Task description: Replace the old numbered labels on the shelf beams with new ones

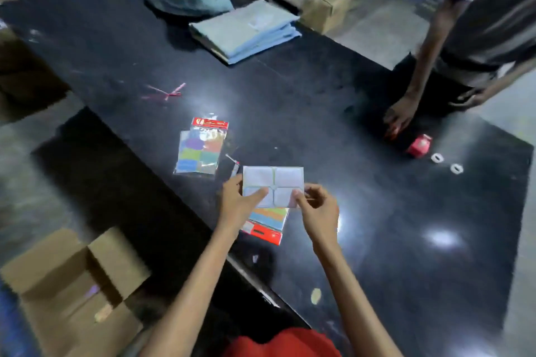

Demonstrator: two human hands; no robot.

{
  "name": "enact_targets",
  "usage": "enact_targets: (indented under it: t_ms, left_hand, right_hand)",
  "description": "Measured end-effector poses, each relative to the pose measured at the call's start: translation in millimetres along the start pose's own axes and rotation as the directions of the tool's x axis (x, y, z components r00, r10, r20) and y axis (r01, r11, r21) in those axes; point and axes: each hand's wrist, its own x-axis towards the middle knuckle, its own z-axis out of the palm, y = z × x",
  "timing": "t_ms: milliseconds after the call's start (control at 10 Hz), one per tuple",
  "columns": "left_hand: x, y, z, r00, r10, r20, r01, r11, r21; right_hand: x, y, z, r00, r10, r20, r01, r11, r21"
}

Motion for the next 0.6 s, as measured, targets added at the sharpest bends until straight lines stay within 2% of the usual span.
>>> enact_targets:
  t_ms: [100,300,400,500,600]
  left_hand:
    - [17,-41,44,0.997,-0.069,0.036,0.058,0.965,0.255]
    - [21,-101,102,0.972,-0.193,0.134,0.081,0.81,0.58]
    - [23,-114,118,0.968,-0.195,0.158,0.02,0.689,0.724]
    - [23,-119,126,0.968,-0.137,0.208,-0.102,0.542,0.834]
    - [28,-125,128,0.972,-0.082,0.22,-0.157,0.469,0.869]
  right_hand:
    - [6,49,-18,0.989,0.122,-0.089,-0.131,0.986,-0.104]
    - [9,133,-24,0.911,0.358,-0.202,-0.401,0.883,-0.245]
    - [11,153,-23,0.874,0.429,-0.228,-0.48,0.832,-0.279]
    - [12,166,-24,0.865,0.453,-0.217,-0.501,0.802,-0.326]
    - [11,163,-25,0.874,0.435,-0.217,-0.486,0.776,-0.403]
